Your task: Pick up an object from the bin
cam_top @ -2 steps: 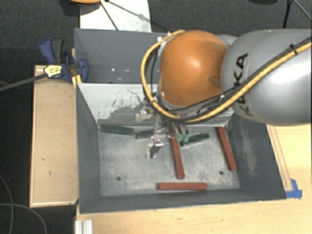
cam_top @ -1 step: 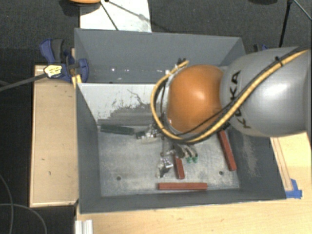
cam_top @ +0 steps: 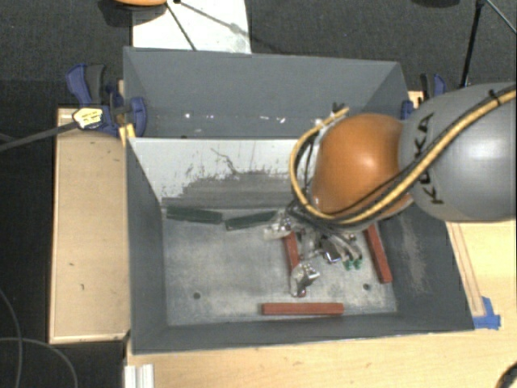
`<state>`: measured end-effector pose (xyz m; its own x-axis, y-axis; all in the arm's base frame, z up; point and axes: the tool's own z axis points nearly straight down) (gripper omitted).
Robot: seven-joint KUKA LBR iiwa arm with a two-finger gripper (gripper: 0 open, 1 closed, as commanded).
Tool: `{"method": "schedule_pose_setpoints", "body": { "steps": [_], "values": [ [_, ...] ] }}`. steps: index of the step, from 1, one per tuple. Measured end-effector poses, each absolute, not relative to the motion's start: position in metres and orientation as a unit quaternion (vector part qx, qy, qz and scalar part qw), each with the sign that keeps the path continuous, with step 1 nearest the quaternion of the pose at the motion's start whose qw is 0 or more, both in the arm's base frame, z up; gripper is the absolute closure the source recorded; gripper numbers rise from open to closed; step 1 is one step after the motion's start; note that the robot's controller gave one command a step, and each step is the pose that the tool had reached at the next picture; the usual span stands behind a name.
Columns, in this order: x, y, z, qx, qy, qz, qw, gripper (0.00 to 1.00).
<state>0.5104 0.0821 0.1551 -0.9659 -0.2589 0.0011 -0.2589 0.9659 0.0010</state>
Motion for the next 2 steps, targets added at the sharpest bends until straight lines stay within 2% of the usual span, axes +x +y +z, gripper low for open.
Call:
{"method": "schedule_pose_setpoints", "body": {
  "steps": [1,2],
  "values": [
    [0.523,0.070,0.118,0.224,-0.975,0.001,-0.001,0.00],
    [0.508,0.057,0.121,0.285,-0.959,-0.001,0.002,0.00]
  ]
}}
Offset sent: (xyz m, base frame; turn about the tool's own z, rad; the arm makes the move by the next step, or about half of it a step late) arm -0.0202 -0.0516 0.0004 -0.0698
